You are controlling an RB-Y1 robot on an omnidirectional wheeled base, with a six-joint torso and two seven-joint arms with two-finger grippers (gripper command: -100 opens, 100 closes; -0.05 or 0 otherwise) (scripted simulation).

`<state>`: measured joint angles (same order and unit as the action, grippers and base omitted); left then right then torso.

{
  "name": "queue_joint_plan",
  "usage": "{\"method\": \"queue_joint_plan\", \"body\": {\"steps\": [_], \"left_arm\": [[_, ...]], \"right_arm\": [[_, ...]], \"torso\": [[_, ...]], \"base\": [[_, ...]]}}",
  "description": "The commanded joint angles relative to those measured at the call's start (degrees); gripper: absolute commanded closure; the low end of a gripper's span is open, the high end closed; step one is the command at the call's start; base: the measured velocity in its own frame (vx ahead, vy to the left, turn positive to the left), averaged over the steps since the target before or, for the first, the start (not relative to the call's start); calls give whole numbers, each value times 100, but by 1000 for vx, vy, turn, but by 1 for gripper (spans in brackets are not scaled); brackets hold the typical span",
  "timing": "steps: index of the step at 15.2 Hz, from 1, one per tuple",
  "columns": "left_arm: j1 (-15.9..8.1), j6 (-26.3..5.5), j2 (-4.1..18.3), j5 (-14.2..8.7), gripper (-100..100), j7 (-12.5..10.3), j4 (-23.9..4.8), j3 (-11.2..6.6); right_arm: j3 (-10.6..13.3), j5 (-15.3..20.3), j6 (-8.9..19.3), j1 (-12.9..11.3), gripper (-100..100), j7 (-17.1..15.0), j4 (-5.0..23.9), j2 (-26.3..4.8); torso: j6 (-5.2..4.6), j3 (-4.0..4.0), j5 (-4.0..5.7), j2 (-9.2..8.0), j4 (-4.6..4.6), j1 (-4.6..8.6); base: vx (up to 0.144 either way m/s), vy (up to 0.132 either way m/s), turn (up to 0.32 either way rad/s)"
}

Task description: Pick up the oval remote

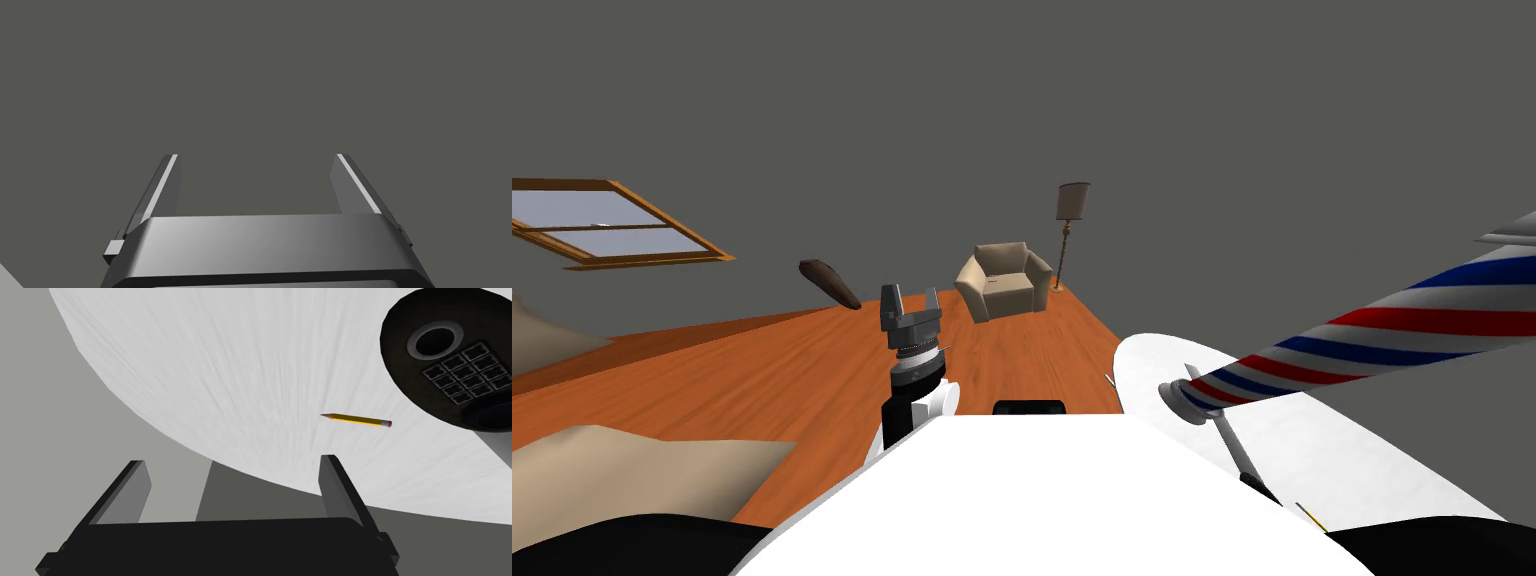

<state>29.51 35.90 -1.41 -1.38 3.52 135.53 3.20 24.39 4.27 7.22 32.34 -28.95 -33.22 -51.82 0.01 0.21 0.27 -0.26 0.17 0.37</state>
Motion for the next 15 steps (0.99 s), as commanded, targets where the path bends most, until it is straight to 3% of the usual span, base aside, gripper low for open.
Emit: {"method": "queue_joint_plan", "body": {"steps": [1,2,7,9,10,15], "left_arm": [[0,0,0,0,0,0,0,0],[0,0,0,0,0,0,0,0],[0,0,0,0,0,0,0,0],[0,0,0,0,0,0,0,0],[0,0,0,0,0,0,0,0],[0,0,0,0,0,0,0,0]], "right_arm": [[-259,-218,129,-107,-100,-92,159,33],[-259,-218,129,-107,-100,-92,159,33],[-914,-840,643,-356,-100,-368,392,77],[-1003,-907,663,-356,-100,-368,392,77],[-1215,-1140,843,-450,-100,-452,467,100],[-1788,-1604,1197,-653,-100,-601,608,160]], "torso": [[0,0,0,0,0,0],[-1,-1,1,2,-1,3],[-2,2,-1,-4,0,-3],[-2,3,0,-6,1,0],[-1,2,0,-4,1,2],[-1,-1,2,1,-1,8]], "base": [[-22,22,-48],[-29,27,-65],[-41,39,-76],[-41,25,-44],[-32,18,-46],[-29,14,-65]]}}
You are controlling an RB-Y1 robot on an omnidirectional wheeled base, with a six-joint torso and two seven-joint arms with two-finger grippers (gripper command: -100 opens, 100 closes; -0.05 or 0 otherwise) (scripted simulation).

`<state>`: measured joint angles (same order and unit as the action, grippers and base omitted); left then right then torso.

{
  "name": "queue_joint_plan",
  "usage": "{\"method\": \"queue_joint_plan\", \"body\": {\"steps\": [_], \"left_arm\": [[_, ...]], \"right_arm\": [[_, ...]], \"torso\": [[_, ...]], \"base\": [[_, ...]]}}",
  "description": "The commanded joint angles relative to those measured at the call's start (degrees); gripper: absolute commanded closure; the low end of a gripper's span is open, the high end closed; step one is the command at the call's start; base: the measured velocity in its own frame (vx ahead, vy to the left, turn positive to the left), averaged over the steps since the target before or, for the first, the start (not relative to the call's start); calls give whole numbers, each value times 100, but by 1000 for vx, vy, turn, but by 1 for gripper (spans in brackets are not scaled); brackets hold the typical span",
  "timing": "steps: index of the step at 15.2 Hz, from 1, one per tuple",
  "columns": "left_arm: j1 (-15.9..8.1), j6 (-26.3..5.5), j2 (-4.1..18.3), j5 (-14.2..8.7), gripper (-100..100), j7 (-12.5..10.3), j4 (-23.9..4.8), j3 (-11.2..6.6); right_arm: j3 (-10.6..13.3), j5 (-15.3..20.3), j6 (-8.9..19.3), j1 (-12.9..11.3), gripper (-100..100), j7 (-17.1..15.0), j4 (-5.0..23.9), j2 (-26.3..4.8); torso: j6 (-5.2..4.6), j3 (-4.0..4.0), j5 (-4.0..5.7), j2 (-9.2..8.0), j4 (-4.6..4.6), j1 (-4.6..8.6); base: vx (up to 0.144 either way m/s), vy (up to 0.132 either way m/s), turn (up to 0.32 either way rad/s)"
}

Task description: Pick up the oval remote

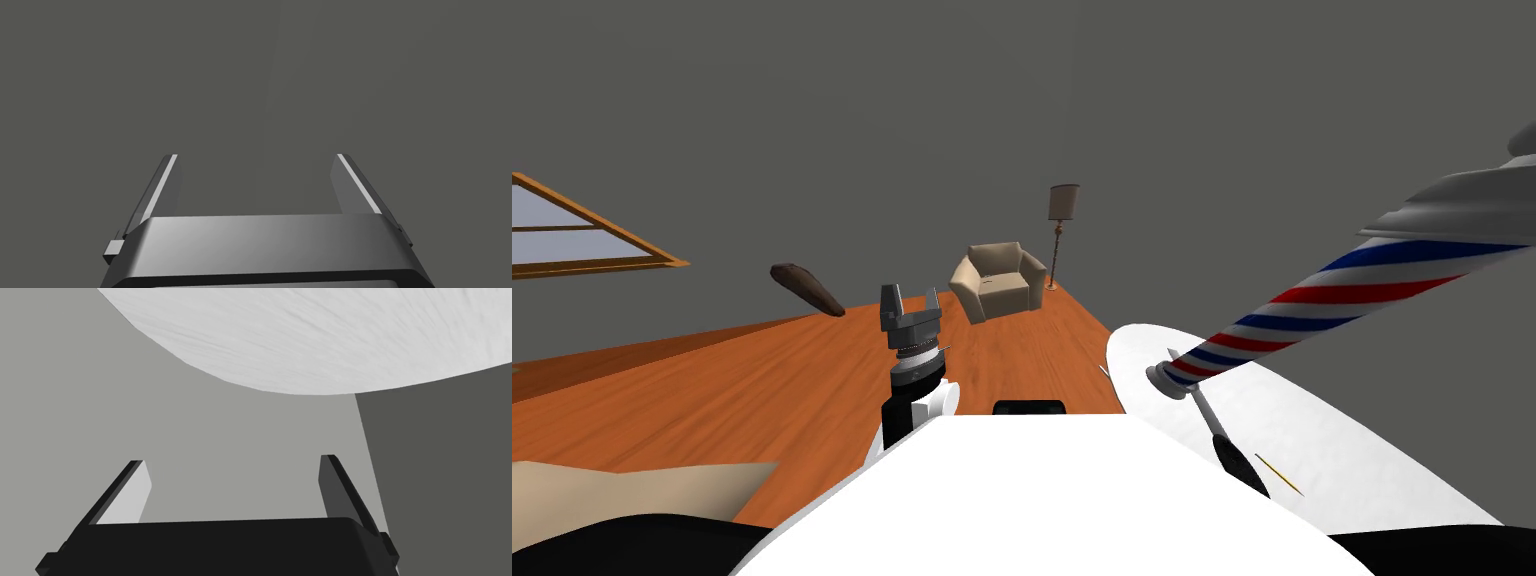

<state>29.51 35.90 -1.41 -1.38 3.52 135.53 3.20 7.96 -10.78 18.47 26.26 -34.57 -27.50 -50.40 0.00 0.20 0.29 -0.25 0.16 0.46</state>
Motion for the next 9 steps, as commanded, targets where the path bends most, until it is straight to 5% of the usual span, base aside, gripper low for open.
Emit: {"method": "queue_joint_plan", "body": {"steps": [1,9], "left_arm": [[0,0,0,0,0,0,0,0],[0,0,0,0,0,0,0,0]], "right_arm": [[-286,-286,247,-152,-100,-104,103,56],[-1197,-987,743,-496,-100,-257,283,196]], "torso": [[0,0,0,0,0,0],[0,-4,2,7,-1,9]], "base": [[-30,4,-66],[-18,-5,-44]]}}
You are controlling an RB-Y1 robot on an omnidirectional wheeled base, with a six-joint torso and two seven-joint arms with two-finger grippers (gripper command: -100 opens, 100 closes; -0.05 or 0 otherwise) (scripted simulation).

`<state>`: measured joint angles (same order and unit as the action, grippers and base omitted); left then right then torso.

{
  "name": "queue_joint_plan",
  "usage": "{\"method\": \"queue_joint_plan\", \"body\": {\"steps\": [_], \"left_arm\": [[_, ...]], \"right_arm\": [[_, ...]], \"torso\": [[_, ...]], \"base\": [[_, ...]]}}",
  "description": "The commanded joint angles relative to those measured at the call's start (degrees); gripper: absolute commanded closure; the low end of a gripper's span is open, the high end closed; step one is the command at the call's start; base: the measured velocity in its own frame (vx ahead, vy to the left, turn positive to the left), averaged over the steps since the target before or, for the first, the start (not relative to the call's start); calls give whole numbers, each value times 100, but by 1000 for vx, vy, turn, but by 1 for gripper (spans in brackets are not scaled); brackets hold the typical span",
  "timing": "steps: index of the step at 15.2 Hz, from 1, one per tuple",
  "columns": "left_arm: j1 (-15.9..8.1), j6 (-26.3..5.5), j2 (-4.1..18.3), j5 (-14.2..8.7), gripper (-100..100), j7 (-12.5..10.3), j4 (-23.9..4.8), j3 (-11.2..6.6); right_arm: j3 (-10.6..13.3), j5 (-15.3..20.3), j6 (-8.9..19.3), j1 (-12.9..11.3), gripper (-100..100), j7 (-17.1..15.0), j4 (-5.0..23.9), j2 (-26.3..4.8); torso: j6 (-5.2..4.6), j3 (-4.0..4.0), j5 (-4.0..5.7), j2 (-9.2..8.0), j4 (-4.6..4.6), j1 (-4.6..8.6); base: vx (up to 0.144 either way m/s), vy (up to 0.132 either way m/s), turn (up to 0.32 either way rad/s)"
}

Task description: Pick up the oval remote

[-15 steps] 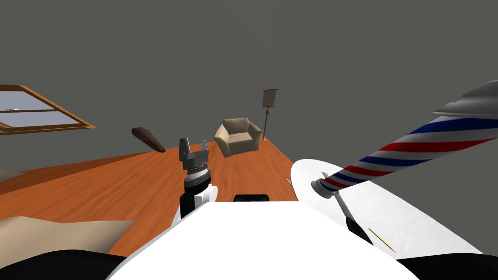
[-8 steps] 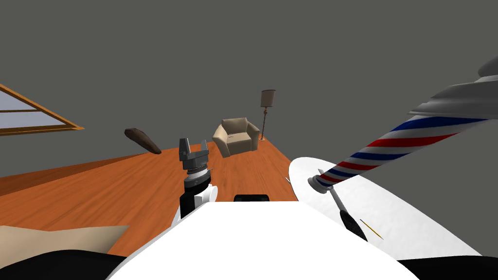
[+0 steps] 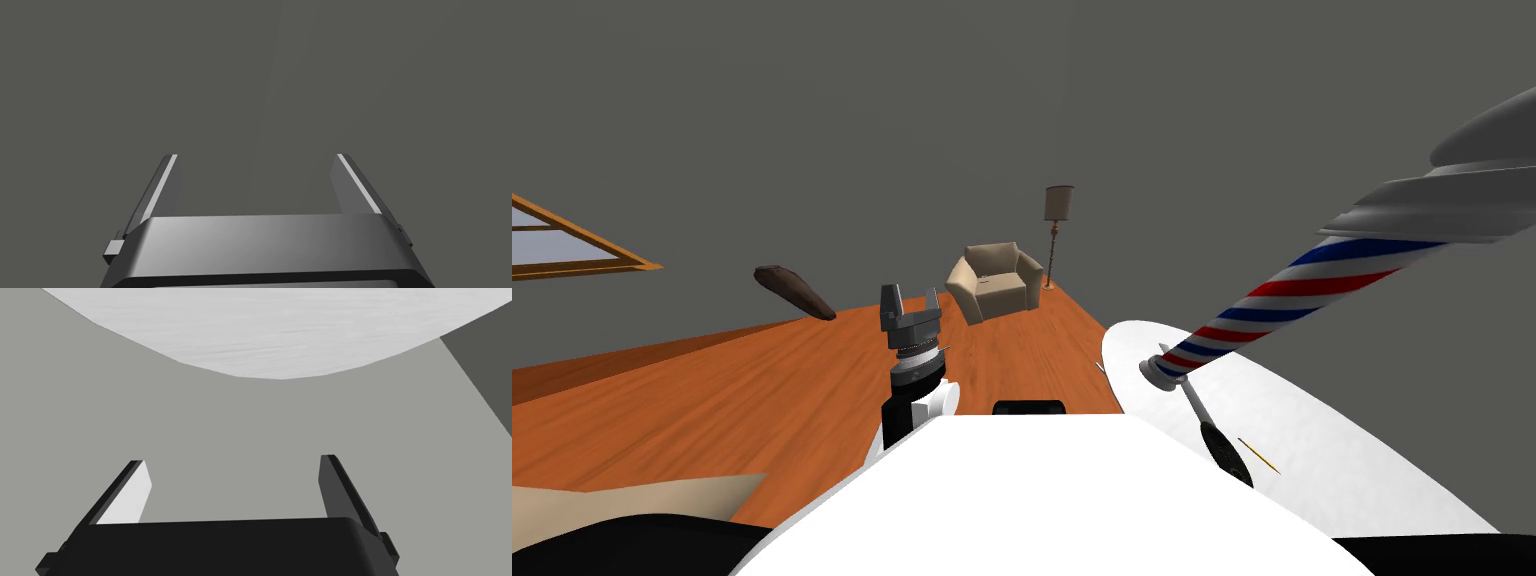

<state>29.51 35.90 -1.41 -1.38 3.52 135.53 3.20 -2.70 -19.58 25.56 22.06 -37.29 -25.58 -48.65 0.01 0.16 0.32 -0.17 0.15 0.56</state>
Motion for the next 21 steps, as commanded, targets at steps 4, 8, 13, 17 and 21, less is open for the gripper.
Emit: {"method": "queue_joint_plan", "body": {"steps": [4,8,13,17,21], "left_arm": [[0,0,0,0,0,0,0,0],[0,0,0,0,0,0,0,0],[0,0,0,0,0,0,0,0],[0,0,0,0,0,0,0,0],[0,0,0,0,0,0,0,0]], "right_arm": [[-639,-516,338,-316,-100,-50,190,134],[-1104,-891,615,-558,-100,-89,271,257],[-1565,-1228,862,-795,-100,-104,334,383],[-1775,-1381,972,-909,-100,-103,358,447],[-2125,-1652,1169,-1124,-100,-90,394,570]], "torso": [[1,-2,1,3,0,6],[0,-3,1,6,-1,6],[0,-5,1,8,-2,8],[0,-6,2,10,-2,10],[0,-5,1,8,-2,6]], "base": [[-8,-26,-39],[2,-28,-26],[6,-30,-22],[12,-37,-9],[8,-30,-12]]}}
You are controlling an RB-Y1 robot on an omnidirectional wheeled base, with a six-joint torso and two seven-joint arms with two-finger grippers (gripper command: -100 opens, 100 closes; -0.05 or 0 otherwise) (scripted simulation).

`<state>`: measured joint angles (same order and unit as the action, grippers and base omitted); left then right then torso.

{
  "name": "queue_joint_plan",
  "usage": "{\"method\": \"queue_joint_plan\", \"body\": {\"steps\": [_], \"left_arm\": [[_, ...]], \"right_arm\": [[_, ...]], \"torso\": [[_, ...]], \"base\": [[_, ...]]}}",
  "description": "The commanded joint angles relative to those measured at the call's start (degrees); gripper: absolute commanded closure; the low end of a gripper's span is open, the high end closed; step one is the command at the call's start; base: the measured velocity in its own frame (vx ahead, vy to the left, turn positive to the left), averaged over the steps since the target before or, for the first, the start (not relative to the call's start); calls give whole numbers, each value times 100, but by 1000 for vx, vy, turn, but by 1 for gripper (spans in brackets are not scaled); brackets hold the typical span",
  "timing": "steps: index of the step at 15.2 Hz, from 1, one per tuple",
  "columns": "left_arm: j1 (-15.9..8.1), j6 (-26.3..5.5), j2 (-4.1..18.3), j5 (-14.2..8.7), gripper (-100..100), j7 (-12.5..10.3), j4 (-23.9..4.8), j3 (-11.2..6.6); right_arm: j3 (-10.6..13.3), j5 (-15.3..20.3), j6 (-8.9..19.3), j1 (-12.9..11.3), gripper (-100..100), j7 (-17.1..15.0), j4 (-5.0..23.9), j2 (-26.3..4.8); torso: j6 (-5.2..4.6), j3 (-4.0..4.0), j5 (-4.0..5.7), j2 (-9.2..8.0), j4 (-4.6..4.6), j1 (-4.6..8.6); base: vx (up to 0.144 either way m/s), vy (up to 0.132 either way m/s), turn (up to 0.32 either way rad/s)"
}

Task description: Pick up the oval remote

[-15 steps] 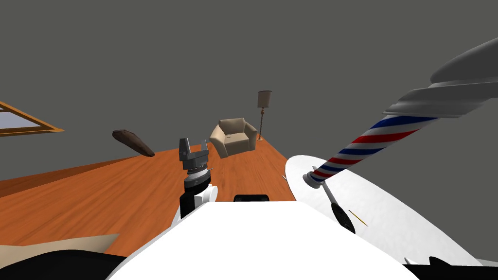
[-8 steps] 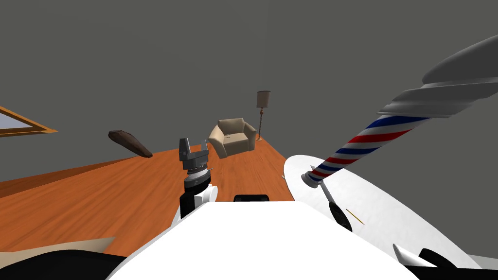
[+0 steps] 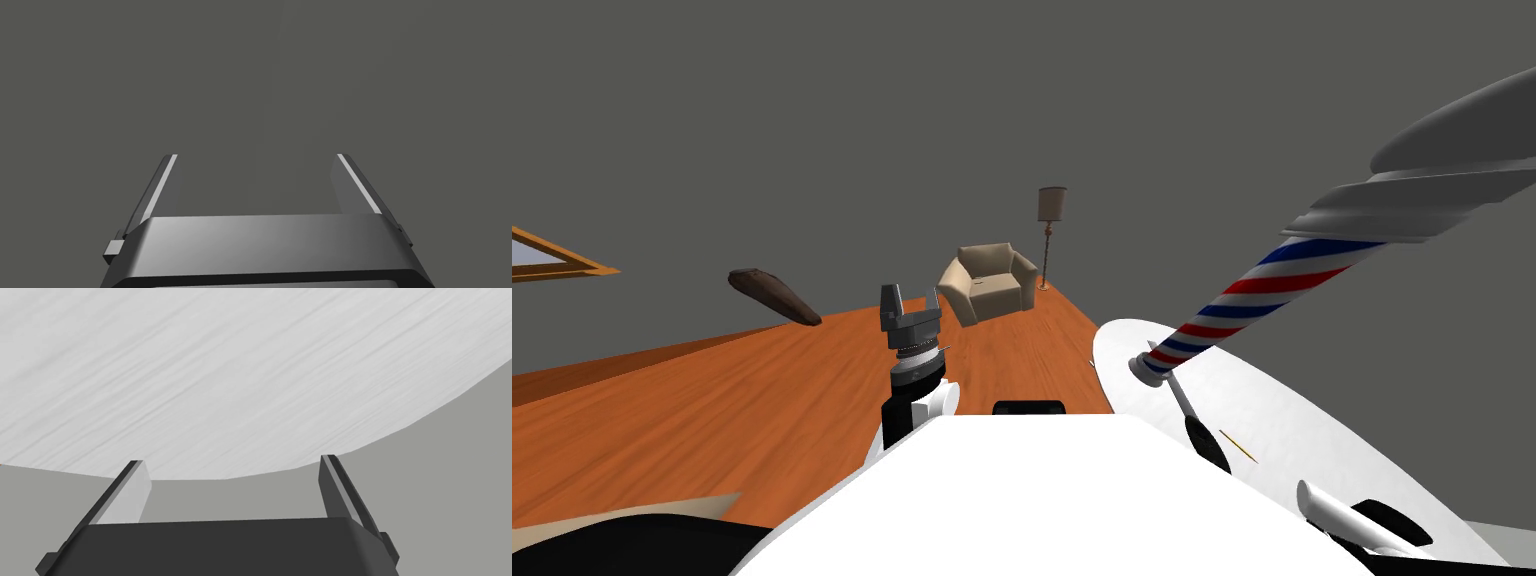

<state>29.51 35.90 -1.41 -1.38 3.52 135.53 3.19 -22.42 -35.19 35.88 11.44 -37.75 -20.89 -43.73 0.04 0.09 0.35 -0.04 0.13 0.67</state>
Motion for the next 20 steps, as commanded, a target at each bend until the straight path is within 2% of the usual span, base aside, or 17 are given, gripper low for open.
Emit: {"method": "queue_joint_plan", "body": {"steps": [1,2,3,4,5,7,8,10,12,13,15,16,17,18,20], "left_arm": [[0,0,0,0,0,0,0,0],[0,0,0,0,0,0,0,0],[0,0,0,0,0,0,0,0],[0,0,0,0,0,0,0,0],[0,0,0,0,0,0,0,0],[0,0,0,0,0,0,0,0],[0,0,0,0,0,0,0,0],[0,0,0,0,0,0,0,0],[0,0,0,0,0,0,0,0],[0,0,0,0,0,0,0,0],[0,0,0,0,0,0,0,0],[0,0,0,0,0,0,0,0],[0,0,0,0,0,0,0,0],[0,0,0,0,0,0,0,0],[0,0,0,0,0,0,0,0]], "right_arm": [[-182,-91,137,-63,-100,-43,-75,78],[-351,-210,222,-162,-100,-31,-63,137],[-351,-210,222,-162,-100,-31,-63,137],[-351,-210,222,-139,-100,-31,-272,137],[-351,-210,222,-162,-100,-31,-292,137],[-351,-210,222,-162,-100,-31,-113,137],[-640,-410,365,-340,-100,0,-48,247],[-645,-410,365,-340,-100,0,-48,247],[-875,-561,473,-486,-100,34,-42,340],[-875,-561,473,-486,-100,34,131,340],[-875,-561,473,-486,-100,34,-42,340],[-1038,-664,546,-592,-100,66,-41,412],[-1038,-664,546,-592,-100,66,-41,412],[-1038,-664,546,-592,-100,66,-164,412],[-1038,-664,546,-592,-100,66,-80,412]], "torso": [[0,0,0,0,0,0],[0,-2,0,3,-1,4],[-3,-2,1,3,-1,6],[-2,-1,1,2,-1,7],[0,-1,0,0,-1,5],[-1,1,-2,-3,0,-7],[-3,2,-3,-5,0,-12],[0,0,-1,0,0,2],[-1,-2,1,3,-1,5],[2,-3,1,6,-1,7],[-2,-2,1,2,-1,5],[-3,0,-1,0,-1,-2],[-2,0,-1,0,0,-3],[-2,-1,-1,1,-1,-2],[-1,0,-2,-1,0,-6]], "base": [[28,-56,-11],[31,-58,3],[22,-58,-9],[11,-46,-5],[3,-27,1],[0,-5,4],[13,-31,-16],[24,-59,-8],[23,-52,0],[26,-59,14],[17,-33,0],[20,-31,-6],[25,-39,2],[16,-29,-1],[5,-13,5]]}}
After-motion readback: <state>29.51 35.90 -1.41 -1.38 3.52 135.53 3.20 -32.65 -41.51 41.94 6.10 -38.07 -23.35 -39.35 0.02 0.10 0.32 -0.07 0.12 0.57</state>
